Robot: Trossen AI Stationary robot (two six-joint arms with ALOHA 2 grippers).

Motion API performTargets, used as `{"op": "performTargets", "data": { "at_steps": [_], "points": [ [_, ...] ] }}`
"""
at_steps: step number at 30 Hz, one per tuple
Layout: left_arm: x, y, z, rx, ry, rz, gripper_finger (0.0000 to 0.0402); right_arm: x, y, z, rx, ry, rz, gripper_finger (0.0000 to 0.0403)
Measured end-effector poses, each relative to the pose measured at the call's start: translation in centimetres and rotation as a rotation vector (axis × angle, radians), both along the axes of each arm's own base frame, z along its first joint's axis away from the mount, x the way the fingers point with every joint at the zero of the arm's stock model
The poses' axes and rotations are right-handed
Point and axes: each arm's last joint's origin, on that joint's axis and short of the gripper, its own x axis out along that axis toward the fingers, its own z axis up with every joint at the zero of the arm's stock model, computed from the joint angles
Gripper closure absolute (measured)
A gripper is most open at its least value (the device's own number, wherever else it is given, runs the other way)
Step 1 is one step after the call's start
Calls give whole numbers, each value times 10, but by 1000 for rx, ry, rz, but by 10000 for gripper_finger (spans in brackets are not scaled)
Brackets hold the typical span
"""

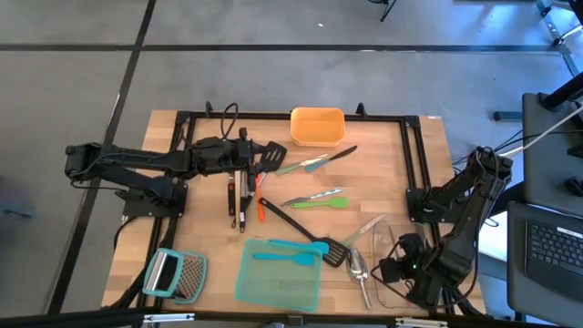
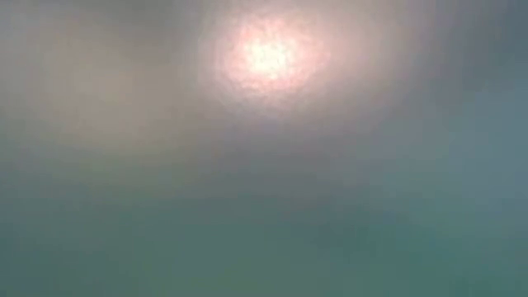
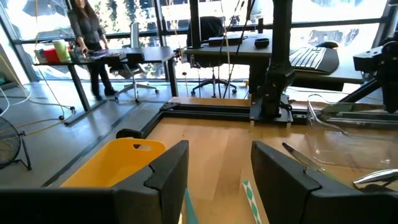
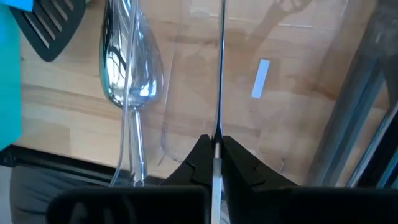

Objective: Pick & Place Kitchen Items
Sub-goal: Put the orange table knife into the transparent bin

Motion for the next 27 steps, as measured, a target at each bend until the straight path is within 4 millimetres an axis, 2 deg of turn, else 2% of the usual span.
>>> {"op": "performTargets", "data": {
  "at_steps": [11, 27],
  "points": [
    [0, 0, 0, 9, -1, -1, 233, 4, -2, -14, 18, 0, -18, 390],
    [0, 0, 1, 9, -5, 0, 233, 22, -3, -62, 0, 5, -34, 390]
  ]
}}
